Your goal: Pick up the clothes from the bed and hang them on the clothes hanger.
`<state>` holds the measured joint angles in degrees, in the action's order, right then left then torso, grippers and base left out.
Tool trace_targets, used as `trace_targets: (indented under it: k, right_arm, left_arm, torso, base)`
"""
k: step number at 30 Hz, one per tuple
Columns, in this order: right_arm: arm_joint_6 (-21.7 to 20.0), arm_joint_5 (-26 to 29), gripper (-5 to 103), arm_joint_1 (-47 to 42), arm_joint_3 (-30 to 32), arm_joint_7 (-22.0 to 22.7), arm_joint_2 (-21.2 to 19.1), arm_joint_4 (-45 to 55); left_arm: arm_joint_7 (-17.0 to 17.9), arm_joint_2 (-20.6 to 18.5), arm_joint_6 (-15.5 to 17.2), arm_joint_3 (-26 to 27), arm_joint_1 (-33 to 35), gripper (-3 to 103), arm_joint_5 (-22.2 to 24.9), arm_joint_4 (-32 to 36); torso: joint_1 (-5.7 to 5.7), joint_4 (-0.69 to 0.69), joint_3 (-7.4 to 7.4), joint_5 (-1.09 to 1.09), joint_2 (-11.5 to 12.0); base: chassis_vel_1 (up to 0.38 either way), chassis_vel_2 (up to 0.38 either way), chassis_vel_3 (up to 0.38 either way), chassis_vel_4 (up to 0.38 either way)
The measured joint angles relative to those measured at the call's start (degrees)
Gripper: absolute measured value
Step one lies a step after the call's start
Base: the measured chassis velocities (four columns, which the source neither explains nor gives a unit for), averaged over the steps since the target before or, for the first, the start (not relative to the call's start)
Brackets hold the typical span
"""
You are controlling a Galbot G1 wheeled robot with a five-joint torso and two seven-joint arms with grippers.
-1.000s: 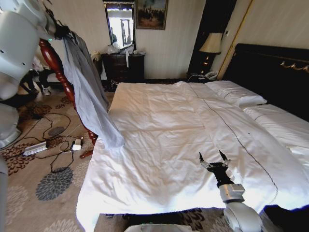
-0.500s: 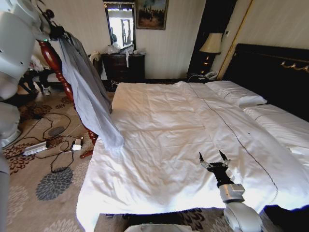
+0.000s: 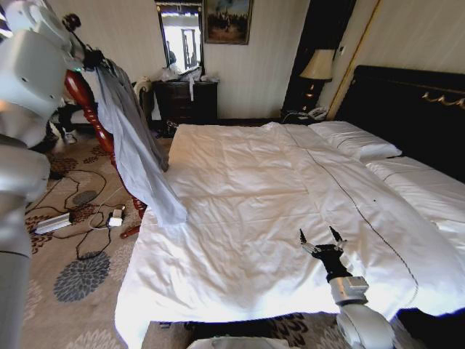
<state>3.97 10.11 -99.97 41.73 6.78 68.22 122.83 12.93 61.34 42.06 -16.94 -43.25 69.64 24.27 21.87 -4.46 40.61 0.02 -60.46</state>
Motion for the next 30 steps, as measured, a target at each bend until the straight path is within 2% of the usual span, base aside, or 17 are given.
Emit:
trace_targets:
  k: [6,7,9,11,14,17,20,24,25,27,28,30]
  right_arm:
    - [0.0,0.0,100,0.0,0.0,0.0,0.0,0.0]
    - [0.0,0.0,100,0.0,0.0,0.0,0.0,0.0]
    - [0.0,0.0,100,0.0,0.0,0.0,0.0,0.0]
    - [0.0,0.0,100,0.0,0.0,0.0,0.0,0.0]
    - [0.0,0.0,100,0.0,0.0,0.0,0.0,0.0]
    - [0.0,0.0,100,0.0,0.0,0.0,0.0,0.0]
    - [0.0,0.0,100,0.0,0.0,0.0,0.0,0.0]
    - [0.0,0.0,100,0.0,0.0,0.0,0.0,0.0]
    - [0.0,0.0,100,0.0,0.0,0.0,0.0,0.0]
    - [0.0,0.0,100,0.0,0.0,0.0,0.0,0.0]
    - [0.0,0.0,100,0.0,0.0,0.0,0.0,0.0]
    - [0.0,0.0,100,0.0,0.0,0.0,0.0,0.0]
  left_arm:
    - [0.1,-0.9,0.0,-0.7,0.2,15,-0.1,1.7]
    - [0.1,-1.2,0.1,-1.1,0.2,12,0.0,2.3]
    - [0.1,-1.4,0.1,-1.4,0.3,16,0.1,2.8]
    - [0.1,-2.1,0.1,-2.0,0.7,27,0.1,4.2]
    - [0.2,-2.6,0.1,-2.3,1.1,33,-0.1,5.0]
    - [0.5,-3.5,0.1,-2.8,1.8,49,-0.6,7.0]
    - [0.8,-4.1,0.1,-3.5,1.9,55,-0.6,8.1]
    - [1.5,-6.1,0.1,-5.2,2.3,76,-0.2,11.4]
    - [1.5,-6.1,0.1,-5.2,2.3,76,-0.2,11.4]
    - [2.0,-6.9,0.1,-5.6,2.5,87,-0.2,12.3]
    - [2.2,-7.2,0.1,-5.7,2.6,87,-0.2,12.7]
    - [2.6,-7.9,0.1,-6.1,2.9,96,0.1,13.9]
  torso:
    - [0.0,0.0,0.0,-0.03,0.0]
    - [0.0,0.0,0.0,-0.03,0.0]
    - [0.0,0.0,0.01,-0.04,0.0]
    - [0.0,0.0,0.0,-0.02,0.0]
    - [0.0,0.0,0.0,-0.02,0.0]
    - [0.0,0.0,0.0,-0.03,0.0]
    - [0.0,-0.01,0.0,-0.02,0.0]
    - [0.0,-0.01,0.0,-0.02,0.0]
    - [0.0,-0.01,0.0,-0.02,0.0]
    - [0.0,0.0,0.0,-0.02,0.0]
    - [0.0,0.0,0.0,-0.02,0.0]
    - [0.0,0.0,0.0,-0.02,0.0]
  base:
    - [0.0,0.0,0.0,0.0]
    - [0.0,0.0,0.0,0.0]
    - [0.0,0.0,0.0,0.0]
    - [0.0,0.0,0.0,0.0]
    - [0.0,0.0,0.0,0.0]
    - [0.0,0.0,0.0,0.0]
    - [0.0,0.0,0.0,0.0]
    - [0.0,0.0,0.0,0.0]
    - [0.0,0.0,0.0,0.0]
    - [0.0,0.0,0.0,0.0]
    - [0.0,0.0,0.0,0.0]
    - [0.0,0.0,0.0,0.0]
